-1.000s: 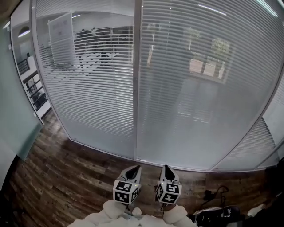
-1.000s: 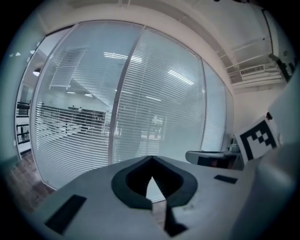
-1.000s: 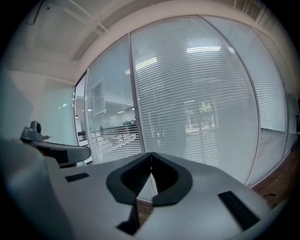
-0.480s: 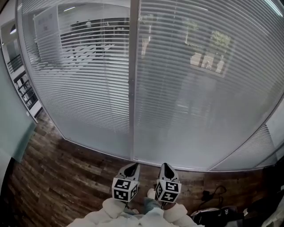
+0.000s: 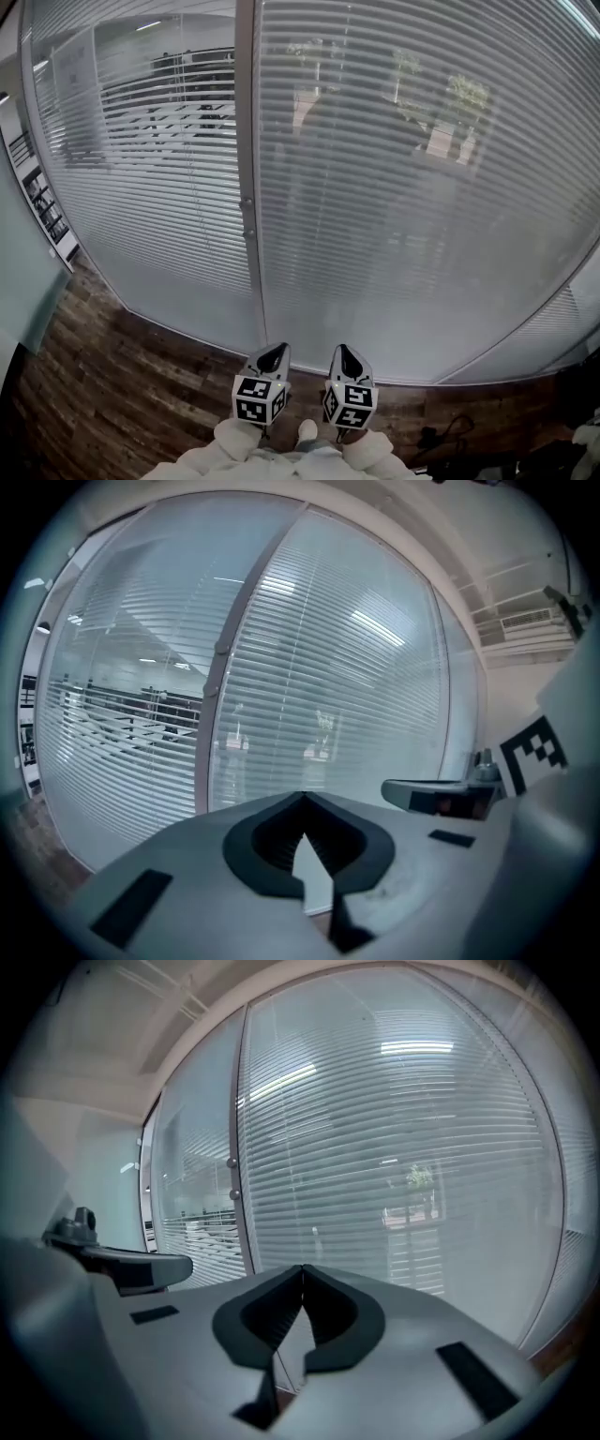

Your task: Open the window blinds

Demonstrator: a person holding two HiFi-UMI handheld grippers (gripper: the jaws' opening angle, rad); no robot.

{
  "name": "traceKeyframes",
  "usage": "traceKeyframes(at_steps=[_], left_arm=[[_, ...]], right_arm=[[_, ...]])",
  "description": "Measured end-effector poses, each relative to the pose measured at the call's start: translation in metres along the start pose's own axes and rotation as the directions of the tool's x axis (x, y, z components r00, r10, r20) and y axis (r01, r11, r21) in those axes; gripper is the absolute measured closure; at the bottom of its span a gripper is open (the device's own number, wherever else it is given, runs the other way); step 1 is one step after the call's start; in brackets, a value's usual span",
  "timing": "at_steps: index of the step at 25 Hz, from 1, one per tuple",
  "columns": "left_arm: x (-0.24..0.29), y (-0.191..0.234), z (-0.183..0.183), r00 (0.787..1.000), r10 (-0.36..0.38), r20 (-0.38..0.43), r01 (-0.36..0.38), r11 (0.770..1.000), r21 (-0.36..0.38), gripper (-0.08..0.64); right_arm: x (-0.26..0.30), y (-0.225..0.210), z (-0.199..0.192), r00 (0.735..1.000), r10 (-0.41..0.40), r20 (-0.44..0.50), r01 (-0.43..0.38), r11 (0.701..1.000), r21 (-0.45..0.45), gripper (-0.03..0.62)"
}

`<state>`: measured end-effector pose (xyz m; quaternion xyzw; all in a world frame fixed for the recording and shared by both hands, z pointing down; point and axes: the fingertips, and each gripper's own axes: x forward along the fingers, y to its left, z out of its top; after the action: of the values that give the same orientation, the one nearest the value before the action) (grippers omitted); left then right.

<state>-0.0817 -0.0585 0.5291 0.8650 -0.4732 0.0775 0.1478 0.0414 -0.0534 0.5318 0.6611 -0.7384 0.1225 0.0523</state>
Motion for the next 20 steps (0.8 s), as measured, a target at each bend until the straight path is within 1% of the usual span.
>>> traceKeyframes(at_steps=[6, 9, 11, 12, 13, 14, 15, 16, 17, 18, 19, 20], left_arm=[[0.066, -0.012, 0.032, 0.999, 0.014, 0.03, -0.014, 1.0, 0.001, 0.56], [0.087, -0.021, 0.031, 1.0, 0.014, 0.023, -0.014, 1.0, -0.009, 0.56], [0.097, -0.016, 0.03, 1.0, 0.023, 0.017, -0.023, 1.0, 0.0, 0.56], [0.102, -0.008, 0.032, 0.999, 0.036, 0.023, -0.037, 0.999, 0.018, 0.56], [0.108, 0.003, 0.037, 0.998, 0.061, 0.035, -0.063, 0.997, 0.054, 0.56], [0.112, 0.019, 0.045, 0.994, 0.1, 0.053, -0.106, 0.987, 0.117, 0.56], [0.114, 0.037, 0.057, 0.986, 0.152, 0.074, -0.165, 0.963, 0.213, 0.56], [0.113, 0.057, 0.072, 0.973, 0.21, 0.099, -0.232, 0.911, 0.34, 0.56], [0.112, 0.075, 0.088, 0.956, 0.266, 0.126, -0.293, 0.825, 0.482, 0.56], [0.111, 0.093, 0.103, 0.938, 0.313, 0.147, -0.334, 0.709, 0.621, 0.56], [0.112, 0.108, 0.114, 0.922, 0.353, 0.16, -0.349, 0.578, 0.738, 0.518], [0.113, 0.121, 0.125, 0.906, 0.387, 0.171, -0.346, 0.444, 0.826, 0.391]], right_arm=[[0.051, -0.039, 0.023, 0.999, 0.044, 0.003, -0.044, 0.999, -0.007, 0.578], [0.066, -0.057, 0.024, 0.999, 0.051, -0.003, -0.051, 0.999, 0.008, 0.578], [0.075, -0.062, 0.024, 0.998, 0.059, -0.006, -0.059, 0.998, 0.02, 0.58], [0.081, -0.065, 0.025, 0.998, 0.061, -0.003, -0.061, 0.998, 0.017, 0.58], [0.087, -0.068, 0.027, 0.998, 0.059, -0.002, -0.059, 0.998, 0.014, 0.58], [0.094, -0.072, 0.029, 0.998, 0.057, -0.004, -0.057, 0.998, 0.017, 0.578], [0.1, -0.074, 0.031, 0.998, 0.058, -0.007, -0.058, 0.998, 0.028, 0.578], [0.105, -0.075, 0.034, 0.998, 0.064, -0.008, -0.064, 0.997, 0.038, 0.578], [0.109, -0.074, 0.037, 0.997, 0.071, -0.004, -0.071, 0.997, 0.04, 0.578], [0.111, -0.075, 0.039, 0.997, 0.075, 0.003, -0.075, 0.997, 0.035, 0.578], [0.112, -0.076, 0.04, 0.997, 0.075, 0.009, -0.075, 0.997, 0.031, 0.58], [0.114, -0.078, 0.039, 0.997, 0.073, 0.012, -0.074, 0.997, 0.034, 0.578]])
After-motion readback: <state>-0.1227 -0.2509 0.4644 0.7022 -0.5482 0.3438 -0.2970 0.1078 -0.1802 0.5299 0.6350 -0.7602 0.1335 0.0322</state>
